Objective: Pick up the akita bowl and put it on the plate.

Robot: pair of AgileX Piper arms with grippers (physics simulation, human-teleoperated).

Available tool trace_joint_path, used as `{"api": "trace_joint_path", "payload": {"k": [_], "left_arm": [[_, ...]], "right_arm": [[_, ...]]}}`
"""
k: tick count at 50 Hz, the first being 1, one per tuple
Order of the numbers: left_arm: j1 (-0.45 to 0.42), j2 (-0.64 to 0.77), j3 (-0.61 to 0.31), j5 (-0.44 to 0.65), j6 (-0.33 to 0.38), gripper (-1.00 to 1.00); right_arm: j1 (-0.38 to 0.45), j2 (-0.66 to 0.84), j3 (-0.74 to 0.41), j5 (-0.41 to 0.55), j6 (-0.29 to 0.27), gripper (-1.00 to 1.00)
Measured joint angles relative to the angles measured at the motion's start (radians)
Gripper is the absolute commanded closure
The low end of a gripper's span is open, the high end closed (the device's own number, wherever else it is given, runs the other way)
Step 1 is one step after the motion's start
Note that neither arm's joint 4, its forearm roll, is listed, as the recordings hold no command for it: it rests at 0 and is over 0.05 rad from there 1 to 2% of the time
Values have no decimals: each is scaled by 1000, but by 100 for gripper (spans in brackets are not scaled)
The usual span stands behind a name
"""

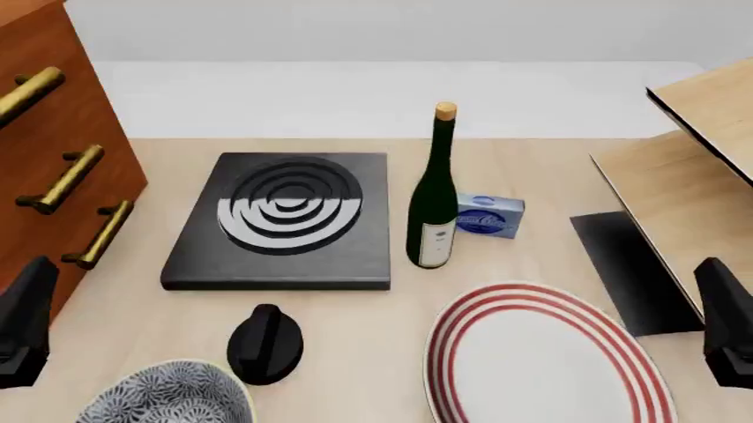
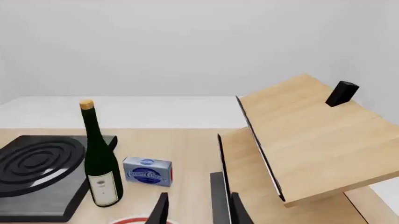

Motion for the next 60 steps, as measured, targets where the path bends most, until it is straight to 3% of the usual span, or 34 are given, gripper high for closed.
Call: {"api": "trace_joint_path", "payload": {"k": [7,12,37,50,60], "left_arm": [[-29,117,-14,-45,-43,-100],[-53,161,-66,6,-53,-100],[-222,239,-439,569,42,-100],[-249,192,-530,820,71,-100],[-277,168,-554,969,51,-100]], "right_arm": [[0,3,-1,-1,0,-100],[0,4,-2,-1,0,-100],[0,6,-2,-3,0,-100],[0,6,-2,-3,0,-100],[0,4,-4,0,0,-100]]}}
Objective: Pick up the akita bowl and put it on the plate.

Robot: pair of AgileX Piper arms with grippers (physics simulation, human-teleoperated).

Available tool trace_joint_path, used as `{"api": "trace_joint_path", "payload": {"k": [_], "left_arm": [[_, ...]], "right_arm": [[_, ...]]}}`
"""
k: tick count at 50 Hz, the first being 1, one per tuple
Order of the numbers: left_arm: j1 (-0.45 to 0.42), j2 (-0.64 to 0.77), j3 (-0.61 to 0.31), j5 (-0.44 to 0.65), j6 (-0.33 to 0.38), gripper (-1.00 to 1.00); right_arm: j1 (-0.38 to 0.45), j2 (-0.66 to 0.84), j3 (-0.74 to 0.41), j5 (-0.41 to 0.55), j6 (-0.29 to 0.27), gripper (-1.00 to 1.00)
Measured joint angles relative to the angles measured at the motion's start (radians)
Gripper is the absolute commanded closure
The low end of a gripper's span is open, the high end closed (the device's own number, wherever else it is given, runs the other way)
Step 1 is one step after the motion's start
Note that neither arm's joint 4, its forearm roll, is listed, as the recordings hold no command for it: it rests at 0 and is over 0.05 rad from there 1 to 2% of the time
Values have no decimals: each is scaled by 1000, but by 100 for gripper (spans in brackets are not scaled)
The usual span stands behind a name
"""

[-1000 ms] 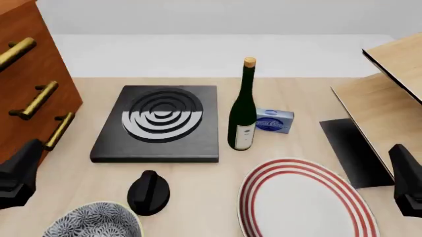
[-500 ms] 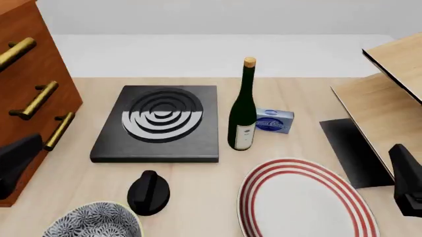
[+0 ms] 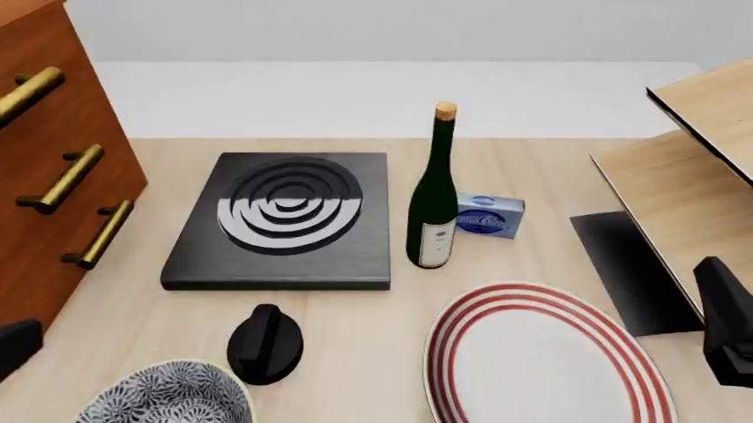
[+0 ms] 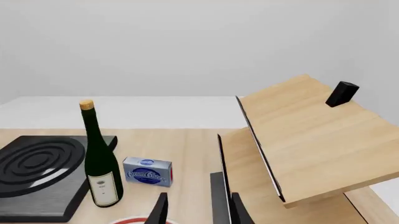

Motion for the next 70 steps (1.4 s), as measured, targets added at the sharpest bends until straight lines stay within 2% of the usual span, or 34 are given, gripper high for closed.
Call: {"api": "trace_joint_path", "payload": {"k": [13,28,38,53,70], "left_arm": [[-22,-10,25,98,-27,-100],[-19,1,59,133,-41,-100],[-18,18,117,104,-55,-100],[-48,75,223,-2,-77,-100],[-46,120,282,-69,-73,-100]], "right_arm": [[0,-1,-2,2,0,-100],[0,-1,-2,4,0,-100],[0,-1,-3,4,0,-100],[0,-1,-3,4,0,-100],[0,-1,-3,4,0,-100]]}}
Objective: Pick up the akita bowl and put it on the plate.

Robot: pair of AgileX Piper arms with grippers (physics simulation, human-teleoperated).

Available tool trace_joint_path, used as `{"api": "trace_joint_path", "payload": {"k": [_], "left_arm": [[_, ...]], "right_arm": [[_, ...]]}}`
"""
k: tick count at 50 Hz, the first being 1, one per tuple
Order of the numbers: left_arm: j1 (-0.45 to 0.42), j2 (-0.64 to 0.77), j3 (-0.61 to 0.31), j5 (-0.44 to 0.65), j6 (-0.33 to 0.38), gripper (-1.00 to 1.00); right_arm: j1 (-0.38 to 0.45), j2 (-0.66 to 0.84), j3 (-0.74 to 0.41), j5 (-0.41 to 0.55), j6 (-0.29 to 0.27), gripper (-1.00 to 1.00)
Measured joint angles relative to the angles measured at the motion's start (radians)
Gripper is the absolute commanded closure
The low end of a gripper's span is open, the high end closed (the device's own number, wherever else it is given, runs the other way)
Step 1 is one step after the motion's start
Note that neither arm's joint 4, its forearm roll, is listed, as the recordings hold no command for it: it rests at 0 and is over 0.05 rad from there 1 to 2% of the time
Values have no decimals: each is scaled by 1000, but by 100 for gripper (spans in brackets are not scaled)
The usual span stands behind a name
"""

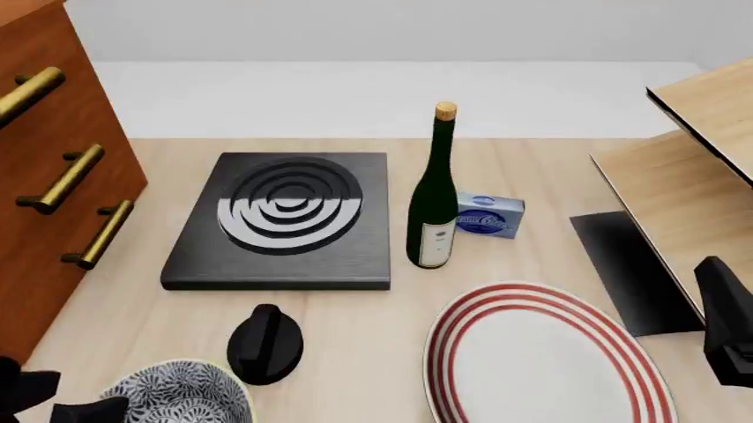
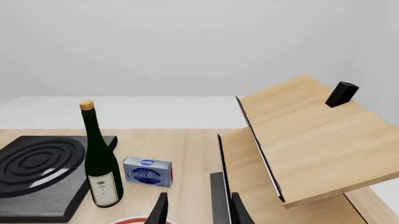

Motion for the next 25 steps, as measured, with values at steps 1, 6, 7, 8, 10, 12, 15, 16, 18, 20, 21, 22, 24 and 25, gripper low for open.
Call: {"api": "trace_joint_path", "payload": {"k": [1,6,7,8,10,12,15,16,18,20,21,22,24,25], "left_arm": [[1,1,2,-1,1,-100],[10,4,11,-5,5,-100],[12,4,13,-6,6,-100],[13,4,15,-7,6,-100],[16,6,21,-10,8,-100],[19,9,27,-15,11,-100],[23,15,36,-23,15,-100],[23,17,38,-26,16,-100],[25,21,44,-31,18,-100],[26,25,49,-36,20,-100],[26,26,51,-39,21,-100],[27,28,53,-41,21,-100],[28,31,58,-45,23,-100],[29,33,60,-48,24,-100]], "right_arm": [[0,0,0,0,0,-100],[0,0,0,0,0,-100],[0,0,0,0,0,-100],[0,0,0,0,0,-100],[0,0,0,0,0,-100],[0,0,0,0,0,-100],[0,0,0,0,0,-100],[0,0,0,0,0,-100],[0,0,0,0,0,-100],[0,0,0,0,0,-100],[0,0,0,0,0,-100],[0,0,0,0,0,-100],[0,0,0,0,0,-100],[0,0,0,0,0,-100]]}}
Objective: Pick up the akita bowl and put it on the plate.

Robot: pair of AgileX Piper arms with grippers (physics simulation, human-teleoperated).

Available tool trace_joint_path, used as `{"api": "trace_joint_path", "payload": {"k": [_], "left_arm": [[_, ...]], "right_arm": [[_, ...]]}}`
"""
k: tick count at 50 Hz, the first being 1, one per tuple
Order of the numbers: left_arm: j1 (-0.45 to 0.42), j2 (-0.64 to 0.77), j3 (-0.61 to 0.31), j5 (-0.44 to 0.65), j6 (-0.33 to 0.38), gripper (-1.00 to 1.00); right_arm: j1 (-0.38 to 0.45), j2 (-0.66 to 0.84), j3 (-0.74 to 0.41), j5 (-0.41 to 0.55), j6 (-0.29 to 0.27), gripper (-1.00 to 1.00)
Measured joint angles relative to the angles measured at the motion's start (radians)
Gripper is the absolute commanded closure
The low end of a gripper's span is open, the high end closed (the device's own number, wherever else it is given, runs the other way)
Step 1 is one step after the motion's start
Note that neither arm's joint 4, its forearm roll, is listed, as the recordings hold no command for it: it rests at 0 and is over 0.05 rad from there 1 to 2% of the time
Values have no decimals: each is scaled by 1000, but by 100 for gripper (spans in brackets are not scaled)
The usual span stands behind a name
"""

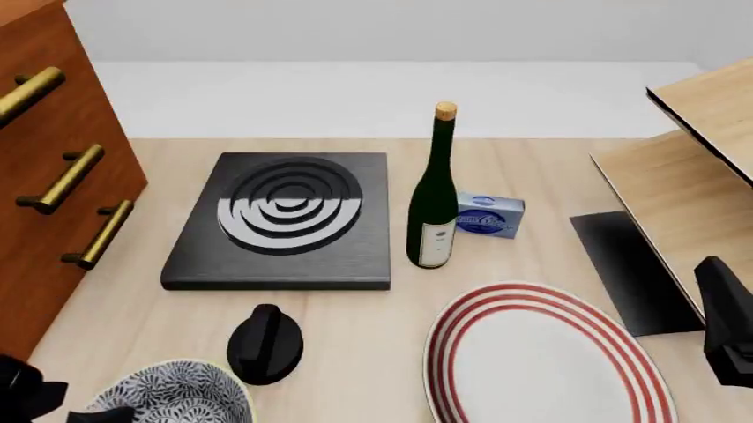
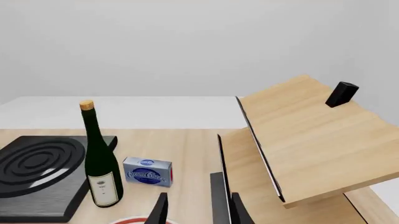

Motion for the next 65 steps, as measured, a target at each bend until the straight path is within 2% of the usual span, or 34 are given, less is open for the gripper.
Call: {"api": "trace_joint_path", "payload": {"k": [37,65], "left_arm": [[18,55,65,-81,24,-100],[-8,199,130,-270,9,-100]], "right_arm": [[0,0,0,0,0,-100],[0,0,0,0,0,-100]]}}
